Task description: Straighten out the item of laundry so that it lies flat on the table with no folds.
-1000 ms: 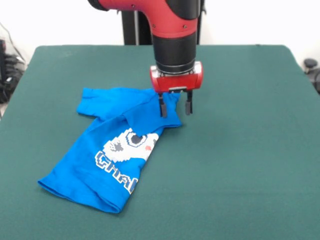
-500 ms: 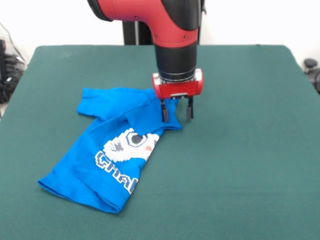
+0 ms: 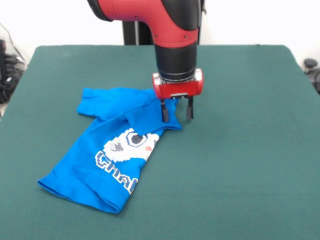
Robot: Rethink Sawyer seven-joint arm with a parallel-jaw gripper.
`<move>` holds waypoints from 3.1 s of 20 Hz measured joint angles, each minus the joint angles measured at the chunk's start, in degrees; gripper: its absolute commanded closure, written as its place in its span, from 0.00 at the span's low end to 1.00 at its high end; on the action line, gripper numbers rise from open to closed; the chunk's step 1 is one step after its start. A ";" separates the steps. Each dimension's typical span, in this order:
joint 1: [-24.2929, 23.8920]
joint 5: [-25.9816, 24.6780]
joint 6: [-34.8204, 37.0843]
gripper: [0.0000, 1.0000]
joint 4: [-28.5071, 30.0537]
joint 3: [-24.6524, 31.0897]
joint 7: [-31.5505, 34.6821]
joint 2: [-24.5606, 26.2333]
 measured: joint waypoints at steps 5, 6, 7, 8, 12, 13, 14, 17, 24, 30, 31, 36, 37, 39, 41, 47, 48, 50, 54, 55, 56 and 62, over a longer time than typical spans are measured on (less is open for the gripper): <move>0.00 0.00 0.01 0.00 0.00 0.00 0.00 0.00; 0.00 0.00 0.01 0.00 0.00 0.00 0.00 0.00; 0.00 -0.01 0.01 0.00 0.00 0.00 0.00 0.00; 0.00 -0.04 0.01 0.00 -0.01 0.00 0.00 0.00; 0.01 -0.37 0.00 0.00 -0.06 0.01 0.00 0.00; 0.03 -0.49 0.00 0.00 -0.07 0.01 0.00 0.00; 0.07 -0.74 0.00 0.00 -0.12 0.00 0.00 -0.01; 0.12 -1.55 0.01 0.00 -0.27 0.01 0.00 -0.01; 0.23 -2.33 0.01 0.00 -0.39 0.00 0.00 -0.03; 0.24 -2.32 0.01 0.00 -0.42 0.00 0.00 -0.02; 0.24 -2.32 0.01 0.00 -0.42 0.00 0.00 -0.02; 0.24 -2.33 0.01 0.00 -0.42 0.00 0.00 -0.02; 0.24 -2.34 0.01 0.00 -0.42 0.00 0.00 -0.02; 0.24 -2.34 0.01 0.00 -0.42 0.00 0.00 -0.02; 0.24 -2.45 0.00 0.00 -0.42 0.01 0.00 -0.03; 0.17 -2.95 -0.60 1.00 -0.63 -0.05 0.00 -0.02; 0.15 -3.01 -0.75 1.00 -0.68 -0.05 0.00 -0.01; 0.16 -3.44 -1.44 1.00 -0.86 -0.03 0.00 0.08; 0.22 -4.05 -1.83 1.00 -0.86 -0.03 0.00 0.12; 0.34 -4.06 -1.83 1.00 -0.87 -0.09 0.00 0.12; 0.51 -4.06 -1.84 1.00 -0.91 -0.22 0.00 0.12; 1.94 -4.06 -1.86 1.00 -1.29 -0.99 0.00 0.14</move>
